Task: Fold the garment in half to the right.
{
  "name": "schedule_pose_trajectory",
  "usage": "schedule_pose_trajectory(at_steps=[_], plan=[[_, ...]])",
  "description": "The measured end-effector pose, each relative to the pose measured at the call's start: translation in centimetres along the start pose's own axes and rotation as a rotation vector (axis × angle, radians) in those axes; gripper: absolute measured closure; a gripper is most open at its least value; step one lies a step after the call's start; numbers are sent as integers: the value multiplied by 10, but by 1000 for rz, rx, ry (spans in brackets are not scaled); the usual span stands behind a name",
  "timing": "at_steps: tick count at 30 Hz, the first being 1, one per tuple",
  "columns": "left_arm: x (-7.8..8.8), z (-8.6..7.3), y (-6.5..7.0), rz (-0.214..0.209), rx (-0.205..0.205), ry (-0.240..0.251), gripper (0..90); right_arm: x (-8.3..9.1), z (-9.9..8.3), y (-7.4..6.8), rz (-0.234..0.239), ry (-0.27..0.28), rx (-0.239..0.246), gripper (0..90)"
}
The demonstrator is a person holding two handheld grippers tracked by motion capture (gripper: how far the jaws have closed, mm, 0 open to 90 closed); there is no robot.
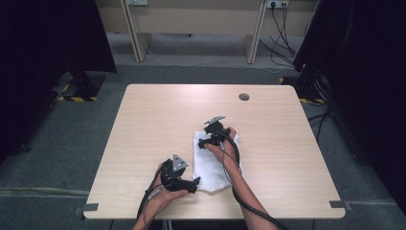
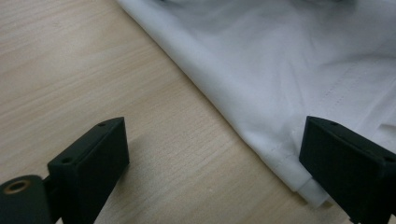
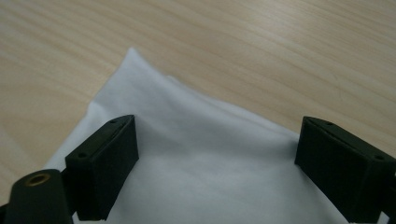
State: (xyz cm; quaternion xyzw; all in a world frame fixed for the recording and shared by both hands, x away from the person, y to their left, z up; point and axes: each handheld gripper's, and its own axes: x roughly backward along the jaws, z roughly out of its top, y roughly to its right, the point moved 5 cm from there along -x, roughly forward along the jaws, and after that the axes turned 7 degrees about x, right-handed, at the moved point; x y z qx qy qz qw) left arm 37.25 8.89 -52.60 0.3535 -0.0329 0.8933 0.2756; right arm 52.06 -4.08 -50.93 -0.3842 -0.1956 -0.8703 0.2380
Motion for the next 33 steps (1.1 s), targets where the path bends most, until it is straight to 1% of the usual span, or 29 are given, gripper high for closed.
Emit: schedule_pose_trajectory(at_steps=[2, 3, 4, 7, 11, 12, 13, 14, 16, 17, 19, 20, 22, 23, 25, 26, 27, 28, 30, 31, 32, 33], plan=[[0, 0, 0, 0, 0, 0, 72, -1, 1, 2, -8, -3, -3, 133], [0, 0, 0, 0, -1, 0, 72, -1, 4, 7, -43, -6, -8, 137], [0, 0, 0, 0, 1, 1, 72, -1, 4, 9, -58, -7, -11, 137], [0, 0, 0, 0, 1, 0, 73, -1, 5, 10, -52, -5, -22, 137], [0, 0, 0, 1, -1, 0, 73, 3, 6, 8, -51, 6, -12, 138], [0, 0, 0, 1, 0, 1, 73, 8, 7, 1, -23, 10, 12, 137], [0, 0, 0, 1, 0, 1, 72, 8, 7, 1, -23, 10, 12, 137], [0, 0, 0, 1, 0, 1, 72, 17, 6, -8, 38, 13, 30, 137], [0, 0, 0, 1, 0, 0, 72, 17, 6, -8, 38, 13, 30, 135], [0, 0, 0, 1, 0, 0, 72, 27, 0, -14, 111, 5, 64, 135], [0, 0, 0, 0, 2, 1, 72, 27, 0, -14, 111, 5, 64, 134], [0, 0, 0, 0, 2, 1, 72, 38, -7, -20, 171, 27, 99, 134], [0, 0, 0, 1, 0, 0, 72, 38, -7, -20, 171, 27, 99, 133], [0, 0, 0, 1, 0, 0, 72, 48, -18, -24, 200, 20, 169, 131], [0, 0, 0, 1, -2, -2, 72, 48, -18, -24, 200, 20, 169, 131], [0, 0, 0, 1, 0, 0, 72, 55, -31, -26, 222, 16, 204, 131], [0, 0, 0, 1, 0, 0, 72, 55, -31, -26, 222, 16, 204, 131], [0, 0, 0, 1, 0, 0, 72, 61, -44, -25, 256, 13, 211, 131], [0, 0, 0, 1, 1, 2, 72, 61, -44, -25, 256, 13, 211, 131], [0, 0, 0, 1, 0, 1, 72, 66, -57, -20, 270, 5, 225, 132], [0, 0, 0, 1, 0, 1, 72, 66, -57, -20, 270, 5, 225, 132], [0, 0, 0, 1, 0, 1, 72, 68, -68, -13, 266, -3, 222, 132]])
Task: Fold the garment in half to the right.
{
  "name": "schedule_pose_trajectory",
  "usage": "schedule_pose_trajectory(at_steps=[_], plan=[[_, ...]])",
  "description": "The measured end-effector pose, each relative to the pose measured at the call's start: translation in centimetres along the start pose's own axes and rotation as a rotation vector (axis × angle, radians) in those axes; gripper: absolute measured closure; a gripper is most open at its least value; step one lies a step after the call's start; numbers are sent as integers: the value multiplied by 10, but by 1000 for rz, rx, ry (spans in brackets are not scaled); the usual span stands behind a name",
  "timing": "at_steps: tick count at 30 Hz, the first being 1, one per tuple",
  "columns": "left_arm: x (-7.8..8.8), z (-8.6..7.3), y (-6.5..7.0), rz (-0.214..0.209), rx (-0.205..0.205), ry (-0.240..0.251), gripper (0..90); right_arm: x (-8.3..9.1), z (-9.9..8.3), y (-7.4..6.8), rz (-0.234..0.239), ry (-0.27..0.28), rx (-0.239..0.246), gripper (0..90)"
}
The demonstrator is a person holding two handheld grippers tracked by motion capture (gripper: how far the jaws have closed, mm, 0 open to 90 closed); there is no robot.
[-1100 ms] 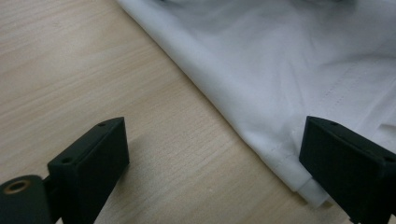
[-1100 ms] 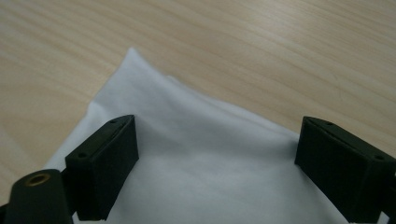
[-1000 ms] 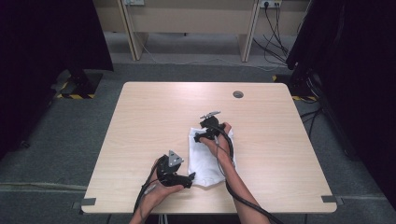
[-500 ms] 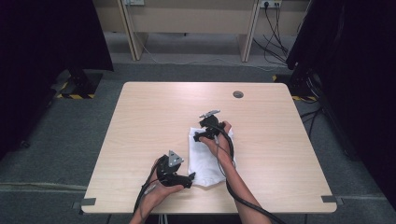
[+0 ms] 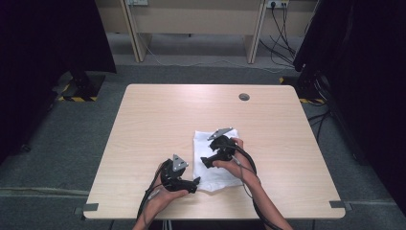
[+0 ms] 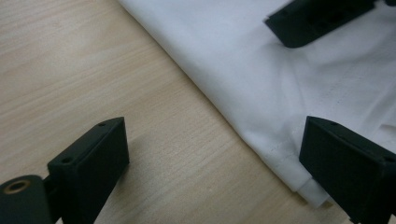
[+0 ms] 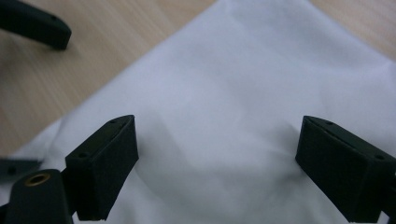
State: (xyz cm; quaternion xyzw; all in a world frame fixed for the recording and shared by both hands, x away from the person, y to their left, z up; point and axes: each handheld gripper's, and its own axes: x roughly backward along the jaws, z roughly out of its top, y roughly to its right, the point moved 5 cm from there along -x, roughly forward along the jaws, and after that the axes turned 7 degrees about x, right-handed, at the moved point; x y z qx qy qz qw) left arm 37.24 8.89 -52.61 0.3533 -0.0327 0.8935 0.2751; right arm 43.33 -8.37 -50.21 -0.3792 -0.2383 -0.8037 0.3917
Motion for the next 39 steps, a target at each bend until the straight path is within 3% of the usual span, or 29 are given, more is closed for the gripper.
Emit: schedule_pose_trajectory(at_steps=[2, 4, 6, 11, 19, 23, 27, 31, 33, 37, 39], plan=[[0, 0, 0, 0, 0, 0, 72, 0, 0, 0, 0, 0, 0, 132], [0, 0, 0, 0, 0, 0, 72, 7, -8, 2, -10, 24, -7, 132], [0, 0, 0, 0, 0, 0, 72, 20, -19, -5, -3, 56, 12, 137], [0, 0, 0, 0, 0, 0, 72, 29, -43, -11, -38, 26, 50, 156], [0, 0, 0, 1, 1, 0, 72, 43, -63, -8, -35, 41, 2, 166], [0, 0, 0, 0, 1, 1, 72, 54, -68, -4, -62, 75, -46, 167], [0, 0, 0, 1, 1, 0, 72, 58, -73, 5, -111, 74, -88, 167], [0, 0, 0, 0, 1, 1, 72, 51, -83, 7, -139, 11, -77, 153], [0, 0, 0, 1, 1, 0, 72, 52, -86, 8, -130, 22, -98, 153], [0, 0, 0, -1, 3, 1, 72, 58, -90, 7, -155, 0, -70, 156], [0, 0, 0, -2, 4, 1, 72, 60, -91, 6, -152, 20, -77, 155]])
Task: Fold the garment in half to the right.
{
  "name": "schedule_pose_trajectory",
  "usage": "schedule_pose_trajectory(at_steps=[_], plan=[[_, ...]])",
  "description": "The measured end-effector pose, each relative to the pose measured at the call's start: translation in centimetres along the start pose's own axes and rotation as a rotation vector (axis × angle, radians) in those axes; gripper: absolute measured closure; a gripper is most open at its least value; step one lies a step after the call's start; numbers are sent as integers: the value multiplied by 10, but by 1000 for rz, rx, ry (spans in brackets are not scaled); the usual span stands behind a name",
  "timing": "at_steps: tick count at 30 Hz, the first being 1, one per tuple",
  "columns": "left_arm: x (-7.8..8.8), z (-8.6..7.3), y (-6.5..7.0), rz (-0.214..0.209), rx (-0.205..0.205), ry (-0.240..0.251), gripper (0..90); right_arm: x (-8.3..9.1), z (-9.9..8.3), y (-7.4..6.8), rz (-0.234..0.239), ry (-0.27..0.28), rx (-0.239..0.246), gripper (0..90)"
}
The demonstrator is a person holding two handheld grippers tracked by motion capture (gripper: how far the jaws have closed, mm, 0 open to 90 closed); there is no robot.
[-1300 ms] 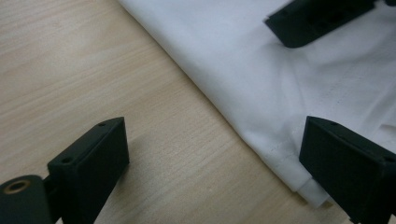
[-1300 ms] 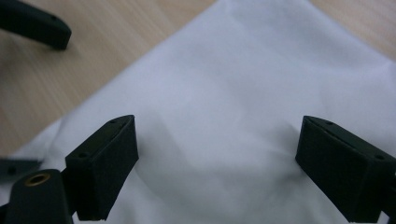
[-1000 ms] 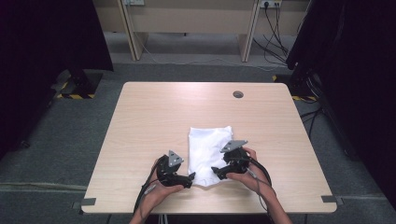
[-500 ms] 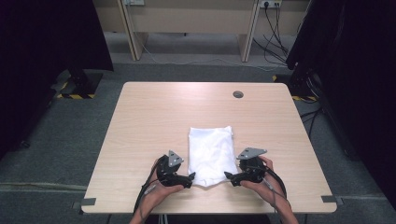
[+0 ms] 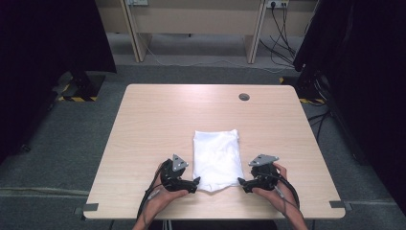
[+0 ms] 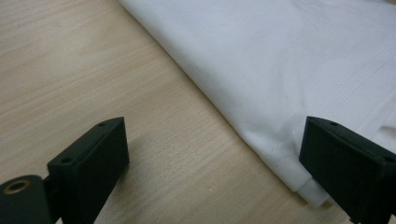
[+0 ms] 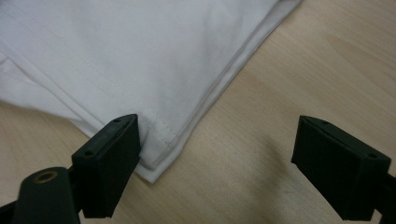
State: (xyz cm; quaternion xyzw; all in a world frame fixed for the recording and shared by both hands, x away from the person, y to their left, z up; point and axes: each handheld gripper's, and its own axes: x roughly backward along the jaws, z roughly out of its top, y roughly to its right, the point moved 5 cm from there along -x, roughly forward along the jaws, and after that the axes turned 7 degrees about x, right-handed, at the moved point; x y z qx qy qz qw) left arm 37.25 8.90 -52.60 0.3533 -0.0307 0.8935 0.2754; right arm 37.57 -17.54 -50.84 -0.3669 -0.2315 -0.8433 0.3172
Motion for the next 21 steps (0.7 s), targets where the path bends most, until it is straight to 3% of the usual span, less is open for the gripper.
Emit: schedule_pose_trajectory(at_steps=[6, 9, 15, 16, 19, 21], plan=[[0, 0, 0, -14, 4, -1, 61, 3, 9, -5, 22, 64, -2, 155], [2, 0, -2, -39, 19, 4, 56, 2, 16, -11, 56, 101, 3, 154], [9, -1, -12, -50, 13, 9, 42, -11, 23, -28, 95, 97, 41, 155], [11, -1, -14, -41, 3, 5, 42, -13, 24, -31, 101, 90, 44, 155], [17, -7, -22, 14, -78, -28, 45, -19, 24, -38, 109, 72, 62, 153], [20, -11, -29, 22, -75, -39, 47, -21, 24, -39, 114, 69, 49, 145]])
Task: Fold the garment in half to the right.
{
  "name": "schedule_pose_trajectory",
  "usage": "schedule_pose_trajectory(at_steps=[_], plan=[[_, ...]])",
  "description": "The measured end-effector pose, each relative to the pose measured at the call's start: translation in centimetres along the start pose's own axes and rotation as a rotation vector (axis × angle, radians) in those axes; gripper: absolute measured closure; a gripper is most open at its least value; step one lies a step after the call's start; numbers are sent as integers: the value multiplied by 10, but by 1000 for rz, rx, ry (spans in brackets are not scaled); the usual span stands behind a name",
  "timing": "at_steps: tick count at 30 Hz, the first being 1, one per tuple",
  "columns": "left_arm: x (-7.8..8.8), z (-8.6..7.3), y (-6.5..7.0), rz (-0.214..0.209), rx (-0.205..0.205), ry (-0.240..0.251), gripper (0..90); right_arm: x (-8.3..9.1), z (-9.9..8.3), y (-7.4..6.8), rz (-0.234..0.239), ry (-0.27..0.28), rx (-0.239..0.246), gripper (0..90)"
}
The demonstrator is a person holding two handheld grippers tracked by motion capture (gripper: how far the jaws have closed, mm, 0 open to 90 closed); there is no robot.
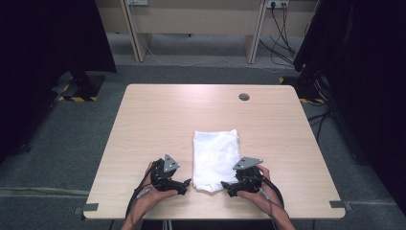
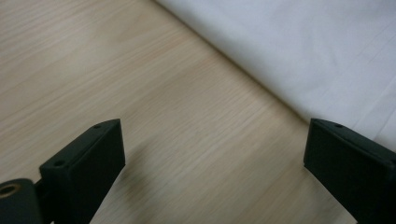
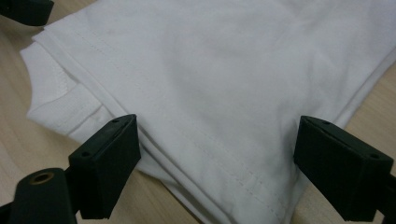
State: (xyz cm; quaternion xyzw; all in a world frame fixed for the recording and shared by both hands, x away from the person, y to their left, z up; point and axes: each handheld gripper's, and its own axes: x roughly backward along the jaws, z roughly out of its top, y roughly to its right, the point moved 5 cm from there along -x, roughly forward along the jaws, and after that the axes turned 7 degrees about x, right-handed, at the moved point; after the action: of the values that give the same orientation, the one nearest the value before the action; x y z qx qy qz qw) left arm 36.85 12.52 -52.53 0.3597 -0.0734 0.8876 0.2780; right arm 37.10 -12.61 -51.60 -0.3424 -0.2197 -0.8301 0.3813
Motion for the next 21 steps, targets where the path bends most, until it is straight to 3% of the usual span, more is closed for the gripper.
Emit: schedule_pose_trajectory(at_steps=[3, 8, 13, 15, 18, 21], plan=[[3, -6, -8, -9, 32, 8, 41, -1, 0, 4, 3, 2, -23, 140], [12, -14, -24, 5, 44, 13, 35, -6, 4, 11, -13, 8, -42, 138], [19, -20, -38, 12, 57, 18, 34, -7, 4, 15, 6, -6, 13, 137], [19, -20, -39, 7, 65, 19, 34, -6, 3, 15, 10, -1, 20, 124], [18, -20, -37, 14, 52, 12, 15, -3, 2, 16, 29, 31, -27, 103], [18, -20, -38, 14, 52, 11, 14, 3, 3, 17, 24, 63, -29, 95]])
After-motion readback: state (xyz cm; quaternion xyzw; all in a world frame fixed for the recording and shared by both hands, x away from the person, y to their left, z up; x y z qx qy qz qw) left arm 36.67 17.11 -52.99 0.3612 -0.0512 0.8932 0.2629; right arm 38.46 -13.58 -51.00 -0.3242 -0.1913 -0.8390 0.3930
